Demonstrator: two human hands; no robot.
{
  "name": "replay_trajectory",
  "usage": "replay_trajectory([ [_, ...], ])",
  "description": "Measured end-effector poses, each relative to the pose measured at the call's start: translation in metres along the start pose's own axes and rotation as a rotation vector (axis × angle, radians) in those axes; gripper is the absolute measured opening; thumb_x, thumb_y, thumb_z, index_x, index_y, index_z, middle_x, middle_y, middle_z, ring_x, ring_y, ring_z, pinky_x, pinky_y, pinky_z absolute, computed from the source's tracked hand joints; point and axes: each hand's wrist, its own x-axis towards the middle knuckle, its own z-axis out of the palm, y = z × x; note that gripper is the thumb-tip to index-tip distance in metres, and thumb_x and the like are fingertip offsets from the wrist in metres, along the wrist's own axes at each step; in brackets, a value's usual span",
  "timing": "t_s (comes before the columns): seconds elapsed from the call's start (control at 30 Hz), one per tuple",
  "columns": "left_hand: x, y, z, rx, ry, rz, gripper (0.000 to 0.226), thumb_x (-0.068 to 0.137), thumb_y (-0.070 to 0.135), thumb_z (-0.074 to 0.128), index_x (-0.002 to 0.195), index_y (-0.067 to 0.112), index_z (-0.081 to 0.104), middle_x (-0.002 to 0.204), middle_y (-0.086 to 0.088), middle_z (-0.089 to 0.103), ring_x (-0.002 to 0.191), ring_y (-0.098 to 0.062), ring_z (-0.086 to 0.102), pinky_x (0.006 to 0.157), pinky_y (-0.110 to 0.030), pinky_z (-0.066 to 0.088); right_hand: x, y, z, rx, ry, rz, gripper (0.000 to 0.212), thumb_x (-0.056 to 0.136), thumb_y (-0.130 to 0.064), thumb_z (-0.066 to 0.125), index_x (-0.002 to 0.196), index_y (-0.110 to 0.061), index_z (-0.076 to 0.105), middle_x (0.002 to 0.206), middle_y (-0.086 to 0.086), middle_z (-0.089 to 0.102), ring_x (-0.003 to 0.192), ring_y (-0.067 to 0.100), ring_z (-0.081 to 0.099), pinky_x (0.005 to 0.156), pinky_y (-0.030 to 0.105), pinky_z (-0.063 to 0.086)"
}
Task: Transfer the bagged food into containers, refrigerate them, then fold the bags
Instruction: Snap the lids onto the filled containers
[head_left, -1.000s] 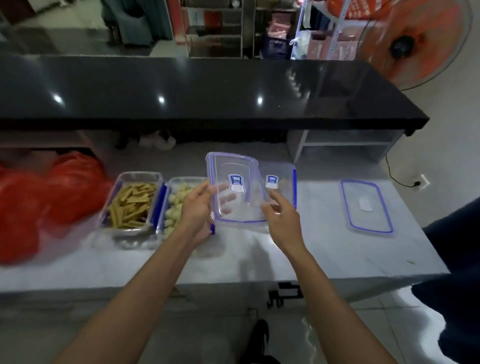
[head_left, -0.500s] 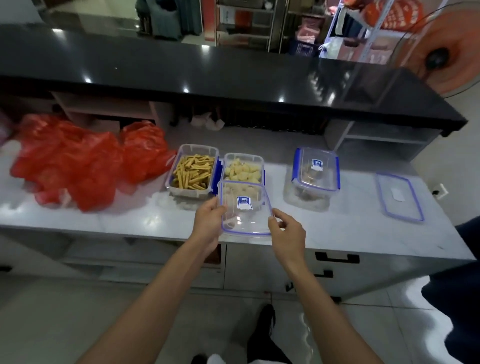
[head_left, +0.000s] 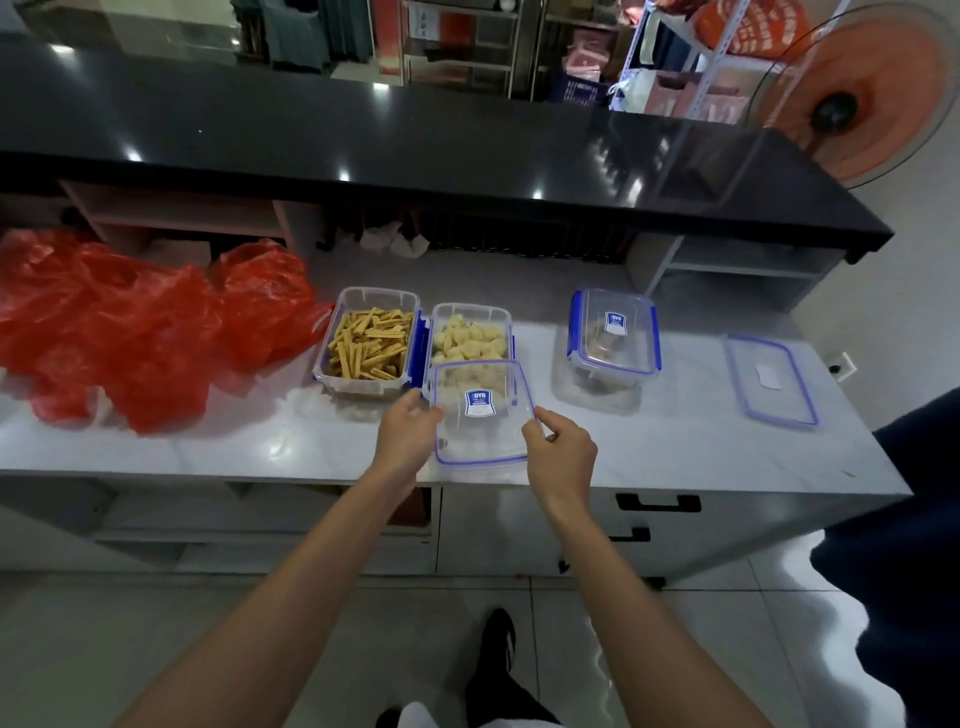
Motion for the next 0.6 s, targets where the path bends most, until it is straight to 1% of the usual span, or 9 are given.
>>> replay_trajectory([
  [0.03, -0.001, -0.002, 0.0, 0.035, 0.017, 0.025, 0.024, 0.102, 0.014, 0.055, 0.121, 0.026, 0.062, 0.118, 0.006, 0.067, 0.104, -0.017, 0.066, 0.09, -0.046, 0.059, 0.003, 0.0, 0.002, 0.006, 0.006, 0.004, 0.035, 0.093, -0.017, 0.059, 0.126, -0.009, 0.068, 0.111, 0.003, 0.073, 0.086, 0.015, 0.066, 0.079, 0.015, 0.049],
  [0.1, 0.0, -0.008, 0.001, 0.149, 0.035, 0.091, 0.038, 0.101, 0.015, 0.057, 0.138, 0.024, 0.058, 0.126, 0.005, 0.064, 0.112, -0.016, 0.063, 0.095, -0.041, 0.057, 0.008, -0.001, 0.006, 0.007, 0.015, -0.006, 0.03, 0.093, -0.014, 0.06, 0.119, -0.005, 0.071, 0.101, 0.004, 0.074, 0.085, 0.018, 0.066, 0.068, 0.004, 0.044],
  [0.13, 0.001, -0.01, 0.002, 0.193, 0.041, 0.127, 0.042, 0.101, 0.015, 0.058, 0.143, 0.022, 0.055, 0.13, 0.006, 0.061, 0.116, -0.015, 0.059, 0.096, -0.038, 0.056, 0.01, -0.002, 0.007, 0.001, 0.015, -0.016, 0.027, 0.094, -0.013, 0.059, 0.116, -0.004, 0.072, 0.099, 0.002, 0.073, 0.084, 0.019, 0.065, 0.063, 0.002, 0.043],
  [0.23, 0.008, -0.01, 0.004, 0.256, 0.048, 0.217, 0.045, 0.101, 0.012, 0.059, 0.145, 0.02, 0.053, 0.136, 0.009, 0.056, 0.12, -0.006, 0.048, 0.097, -0.03, 0.052, 0.019, 0.002, 0.013, -0.012, -0.008, -0.044, 0.028, 0.097, -0.015, 0.058, 0.12, -0.006, 0.071, 0.104, 0.002, 0.07, 0.084, 0.016, 0.064, 0.06, 0.0, 0.042],
  [0.33, 0.018, -0.007, 0.005, 0.293, 0.047, 0.222, 0.047, 0.101, 0.009, 0.059, 0.147, 0.018, 0.051, 0.144, 0.005, 0.054, 0.124, -0.005, 0.045, 0.101, -0.032, 0.051, 0.03, 0.007, 0.019, -0.027, -0.035, -0.064, 0.027, 0.098, -0.019, 0.057, 0.121, -0.013, 0.071, 0.104, -0.001, 0.067, 0.076, 0.01, 0.059, 0.059, 0.007, 0.044],
  [0.4, 0.025, -0.007, 0.005, 0.308, 0.043, 0.22, 0.047, 0.101, 0.008, 0.058, 0.146, 0.018, 0.051, 0.144, 0.004, 0.054, 0.126, -0.006, 0.046, 0.103, -0.033, 0.051, 0.038, 0.006, 0.021, -0.039, -0.058, -0.084, 0.027, 0.099, -0.019, 0.056, 0.122, -0.012, 0.07, 0.104, -0.004, 0.062, 0.078, 0.01, 0.06, 0.06, 0.006, 0.044],
  [0.5, 0.039, -0.009, 0.004, 0.356, 0.034, 0.214, 0.047, 0.101, 0.009, 0.057, 0.147, 0.019, 0.051, 0.145, 0.007, 0.053, 0.133, -0.012, 0.046, 0.108, -0.039, 0.049, 0.052, 0.006, 0.025, -0.055, -0.088, -0.094, 0.032, 0.1, -0.018, 0.057, 0.13, -0.009, 0.065, 0.116, -0.003, 0.061, 0.082, 0.01, 0.061, 0.061, -0.001, 0.042],
  [0.57, 0.048, -0.009, 0.006, 0.402, 0.028, 0.225, 0.048, 0.102, 0.009, 0.056, 0.148, 0.02, 0.05, 0.148, 0.008, 0.05, 0.138, -0.014, 0.044, 0.11, -0.04, 0.047, 0.061, 0.007, 0.027, -0.078, -0.107, -0.108, 0.034, 0.1, -0.02, 0.057, 0.131, -0.011, 0.064, 0.119, -0.004, 0.061, 0.078, 0.007, 0.061, 0.062, 0.0, 0.043],
  [0.6, 0.053, -0.009, 0.007, 0.426, 0.03, 0.236, 0.049, 0.102, 0.009, 0.054, 0.149, 0.019, 0.048, 0.152, 0.006, 0.047, 0.141, -0.015, 0.041, 0.112, -0.037, 0.045, 0.064, 0.008, 0.028, -0.088, -0.116, -0.118, 0.033, 0.1, -0.022, 0.056, 0.131, -0.012, 0.065, 0.12, -0.005, 0.062, 0.077, 0.007, 0.062, 0.063, 0.001, 0.044],
])
